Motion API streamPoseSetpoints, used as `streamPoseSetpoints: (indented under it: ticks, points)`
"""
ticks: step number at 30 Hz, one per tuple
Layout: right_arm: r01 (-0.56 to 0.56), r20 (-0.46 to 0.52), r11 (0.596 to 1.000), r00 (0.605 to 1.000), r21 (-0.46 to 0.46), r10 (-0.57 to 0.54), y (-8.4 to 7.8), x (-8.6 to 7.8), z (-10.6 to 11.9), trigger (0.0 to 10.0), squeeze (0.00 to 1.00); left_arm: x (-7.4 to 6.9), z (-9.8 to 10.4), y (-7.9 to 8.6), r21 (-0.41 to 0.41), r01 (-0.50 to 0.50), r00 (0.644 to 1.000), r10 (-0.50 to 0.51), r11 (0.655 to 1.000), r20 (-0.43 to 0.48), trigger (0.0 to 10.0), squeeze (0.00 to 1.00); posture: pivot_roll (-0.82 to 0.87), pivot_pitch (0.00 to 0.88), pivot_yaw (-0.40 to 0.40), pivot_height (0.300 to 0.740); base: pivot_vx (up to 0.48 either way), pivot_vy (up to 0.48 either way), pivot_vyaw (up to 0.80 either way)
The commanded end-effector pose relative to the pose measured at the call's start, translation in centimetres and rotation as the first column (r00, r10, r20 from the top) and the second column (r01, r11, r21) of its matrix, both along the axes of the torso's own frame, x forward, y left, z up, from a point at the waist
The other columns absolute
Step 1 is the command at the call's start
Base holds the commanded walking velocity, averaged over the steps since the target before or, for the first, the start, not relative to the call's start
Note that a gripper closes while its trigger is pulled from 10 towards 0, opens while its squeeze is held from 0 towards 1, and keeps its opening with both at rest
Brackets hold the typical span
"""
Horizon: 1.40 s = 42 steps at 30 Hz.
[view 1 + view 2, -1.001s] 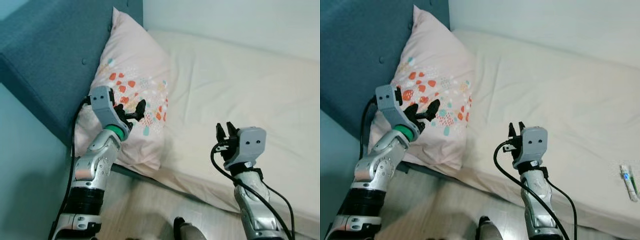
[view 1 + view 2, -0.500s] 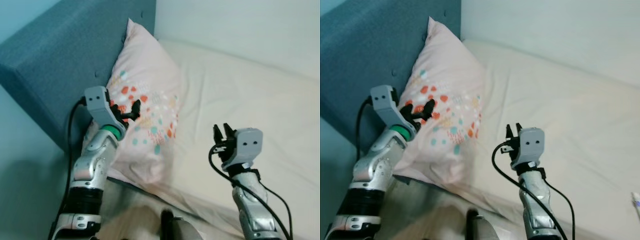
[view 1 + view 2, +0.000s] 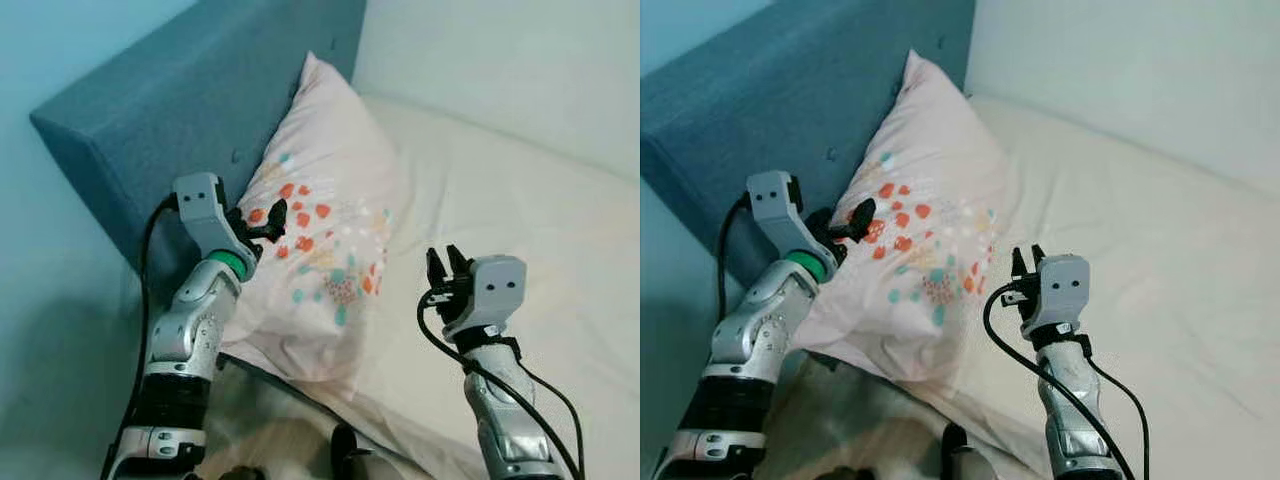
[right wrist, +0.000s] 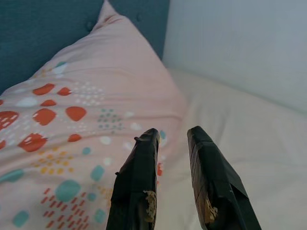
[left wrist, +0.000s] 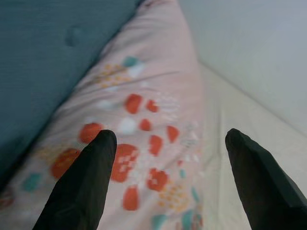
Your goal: Clean up the room
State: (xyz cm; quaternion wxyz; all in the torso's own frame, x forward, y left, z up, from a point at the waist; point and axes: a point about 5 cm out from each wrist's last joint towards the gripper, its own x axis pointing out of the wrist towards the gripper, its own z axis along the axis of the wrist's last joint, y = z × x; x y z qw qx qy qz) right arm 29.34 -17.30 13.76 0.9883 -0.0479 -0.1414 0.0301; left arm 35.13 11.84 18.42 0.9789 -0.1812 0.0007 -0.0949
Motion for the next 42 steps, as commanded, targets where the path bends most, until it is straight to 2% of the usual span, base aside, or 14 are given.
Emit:
streamPoseSetpoints:
  ticks: [1, 9, 17, 32, 42]
  points:
    - [0.02, -0.019, 1.0, 1.0, 0.002, -0.02, -0.6, -0.3, -0.6, 10.0, 0.0, -0.2, -0.8, -0.3, 0.006, 0.009, 1.0, -0.009, 1.0, -0.027, 10.0, 0.0, -0.11, 0.198, 0.025, 0.74, 0.0, 0.0, 0.0]
    - [0.024, -0.019, 1.0, 1.0, -0.002, -0.024, -0.4, -0.4, -0.6, 10.0, 0.0, -0.3, -1.2, -0.3, 0.008, 0.009, 0.999, -0.009, 1.0, -0.04, 10.0, 0.0, -0.11, 0.198, 0.025, 0.72, 0.0, 0.0, 0.0]
    - [0.023, -0.023, 1.0, 0.999, 0.002, -0.023, -0.4, -0.5, -0.7, 10.0, 0.0, -0.5, -2.0, -0.8, 0.012, 0.023, 0.997, -0.022, 1.0, -0.071, 10.0, 0.0, -0.11, 0.206, 0.027, 0.68, 0.0, 0.0, 0.0]
    - [0.023, -0.028, 1.0, 0.999, 0.007, -0.023, -0.3, -0.6, -0.8, 10.0, 0.0, -0.6, -2.4, -1.0, 0.017, 0.026, 0.996, -0.024, 1.0, -0.084, 10.0, 0.0, -0.11, 0.212, 0.029, 0.615, 0.0, 0.0, 0.0]
    - [0.025, -0.029, 1.0, 0.999, 0.015, -0.025, -0.4, -0.6, -0.8, 10.0, 0.0, -0.7, -2.4, -1.0, 0.017, 0.027, 0.996, -0.025, 1.0, -0.089, 10.0, 0.0, -0.11, 0.214, 0.028, 0.61, 0.0, 0.0, 0.0]
